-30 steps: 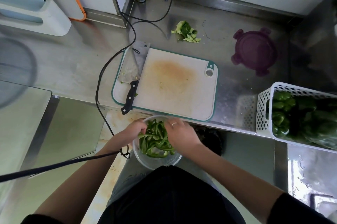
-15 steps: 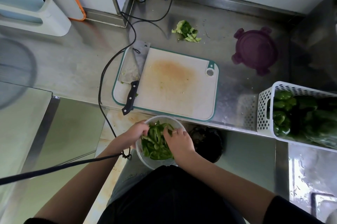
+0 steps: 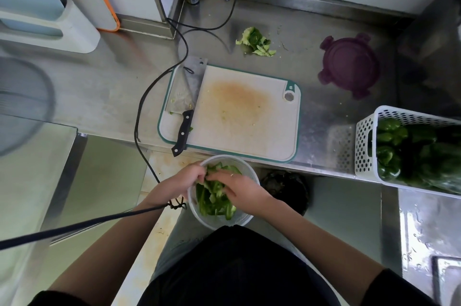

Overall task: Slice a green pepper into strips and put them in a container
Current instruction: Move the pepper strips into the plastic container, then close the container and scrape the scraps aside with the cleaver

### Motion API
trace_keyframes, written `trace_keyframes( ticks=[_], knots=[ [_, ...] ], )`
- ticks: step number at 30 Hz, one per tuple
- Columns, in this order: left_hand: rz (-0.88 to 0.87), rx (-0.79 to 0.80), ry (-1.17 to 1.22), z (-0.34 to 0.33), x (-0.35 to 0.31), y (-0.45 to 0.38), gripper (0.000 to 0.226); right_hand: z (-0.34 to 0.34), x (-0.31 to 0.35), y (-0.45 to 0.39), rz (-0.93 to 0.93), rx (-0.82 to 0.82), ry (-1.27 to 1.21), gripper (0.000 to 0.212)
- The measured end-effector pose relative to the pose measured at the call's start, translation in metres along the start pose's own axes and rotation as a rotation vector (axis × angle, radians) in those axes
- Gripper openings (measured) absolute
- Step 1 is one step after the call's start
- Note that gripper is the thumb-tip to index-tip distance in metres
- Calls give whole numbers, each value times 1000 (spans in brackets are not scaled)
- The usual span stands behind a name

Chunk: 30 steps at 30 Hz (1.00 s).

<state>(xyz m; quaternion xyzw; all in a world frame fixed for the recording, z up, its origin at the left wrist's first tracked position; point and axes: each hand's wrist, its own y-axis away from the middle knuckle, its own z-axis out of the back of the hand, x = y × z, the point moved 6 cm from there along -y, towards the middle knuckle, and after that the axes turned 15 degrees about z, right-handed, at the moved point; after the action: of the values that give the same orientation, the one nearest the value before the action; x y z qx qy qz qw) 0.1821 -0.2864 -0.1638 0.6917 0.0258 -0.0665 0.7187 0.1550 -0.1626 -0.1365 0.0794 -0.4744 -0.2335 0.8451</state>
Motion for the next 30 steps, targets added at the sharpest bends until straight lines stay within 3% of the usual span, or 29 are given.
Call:
trace_keyframes(
  ticks=[2, 6, 10, 12, 14, 16, 20, 26, 30],
  knots=[
    [31, -20, 18, 1, 0, 1, 3, 21, -5, 17, 1, -196, -22, 47],
    [92, -10, -14, 1, 4, 1, 31, 47, -30, 53, -135, -560, 96, 34],
    [25, 130, -5, 0, -1, 14, 63, 40, -47, 57, -396, -408, -4, 36],
    [-56, 148, -75, 3, -6, 23, 55, 47, -45, 54, -371, -306, -12, 26],
    [-127, 159, -120, 6, -16, 35, 41, 65, -40, 53, -313, -347, -4, 22],
    [-193, 116, -144, 11, -31, 48, 26, 91, -35, 55, -314, -495, -31, 23],
    [-256, 19, -140, 25, -67, 63, 21, 130, -46, 55, -437, -745, -206, 33],
    [-494, -323, 11, 27, -140, 76, 18, 162, -65, 42, -468, -998, -417, 41],
    [-541, -422, 40, 27, -170, 71, 19, 174, -81, 24, -472, -996, -495, 40]
  ],
)
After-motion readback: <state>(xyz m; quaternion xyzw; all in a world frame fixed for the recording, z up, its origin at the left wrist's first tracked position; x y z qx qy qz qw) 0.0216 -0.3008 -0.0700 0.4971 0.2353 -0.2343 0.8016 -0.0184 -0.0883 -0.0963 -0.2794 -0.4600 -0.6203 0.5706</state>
